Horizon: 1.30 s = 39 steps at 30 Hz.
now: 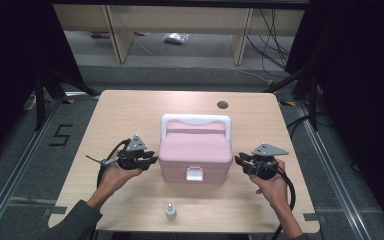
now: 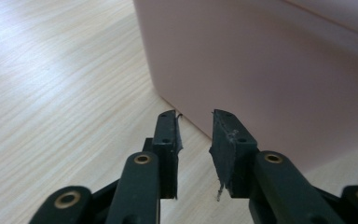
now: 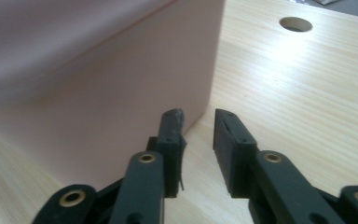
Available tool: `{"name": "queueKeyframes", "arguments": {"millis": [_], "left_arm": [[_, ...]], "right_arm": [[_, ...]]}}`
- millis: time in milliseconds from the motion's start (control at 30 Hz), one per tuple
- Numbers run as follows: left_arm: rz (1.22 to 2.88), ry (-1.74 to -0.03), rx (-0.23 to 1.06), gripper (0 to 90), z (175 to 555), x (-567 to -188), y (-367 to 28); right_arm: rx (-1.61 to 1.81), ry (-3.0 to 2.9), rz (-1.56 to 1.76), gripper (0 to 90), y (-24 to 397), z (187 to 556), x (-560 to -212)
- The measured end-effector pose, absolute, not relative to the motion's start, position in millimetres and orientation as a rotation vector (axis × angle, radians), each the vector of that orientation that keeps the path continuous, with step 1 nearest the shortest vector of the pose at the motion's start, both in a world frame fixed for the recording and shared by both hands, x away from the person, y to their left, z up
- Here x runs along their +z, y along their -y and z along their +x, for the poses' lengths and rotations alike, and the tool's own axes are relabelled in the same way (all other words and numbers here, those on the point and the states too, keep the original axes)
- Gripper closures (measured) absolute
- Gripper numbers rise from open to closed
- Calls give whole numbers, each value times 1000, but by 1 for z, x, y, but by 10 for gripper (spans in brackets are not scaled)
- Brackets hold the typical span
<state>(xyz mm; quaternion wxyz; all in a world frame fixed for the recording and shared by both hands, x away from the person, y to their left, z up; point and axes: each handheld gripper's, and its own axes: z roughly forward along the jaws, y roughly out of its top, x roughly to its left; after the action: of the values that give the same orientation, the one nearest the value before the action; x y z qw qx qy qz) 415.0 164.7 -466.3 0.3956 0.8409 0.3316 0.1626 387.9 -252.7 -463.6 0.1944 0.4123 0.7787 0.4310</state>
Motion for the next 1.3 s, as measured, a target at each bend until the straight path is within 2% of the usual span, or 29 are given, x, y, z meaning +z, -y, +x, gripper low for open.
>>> {"name": "queueKeyframes", "arguments": {"millis": [167,333,500,1300], "left_arm": [[2145,-846,407,641,417,-465,-168],[2138,-868,398,564,419,-463,-173],[2120,-894,389,548,421,-462,-180],[2096,-911,319,445,426,-440,-196]], "right_arm": [[1176,-2182,1201,637,256,384,-465],[1120,-2185,1217,521,261,380,-468],[1123,-2164,1223,457,267,372,-469],[1129,-2214,1205,405,263,329,-468]]}}
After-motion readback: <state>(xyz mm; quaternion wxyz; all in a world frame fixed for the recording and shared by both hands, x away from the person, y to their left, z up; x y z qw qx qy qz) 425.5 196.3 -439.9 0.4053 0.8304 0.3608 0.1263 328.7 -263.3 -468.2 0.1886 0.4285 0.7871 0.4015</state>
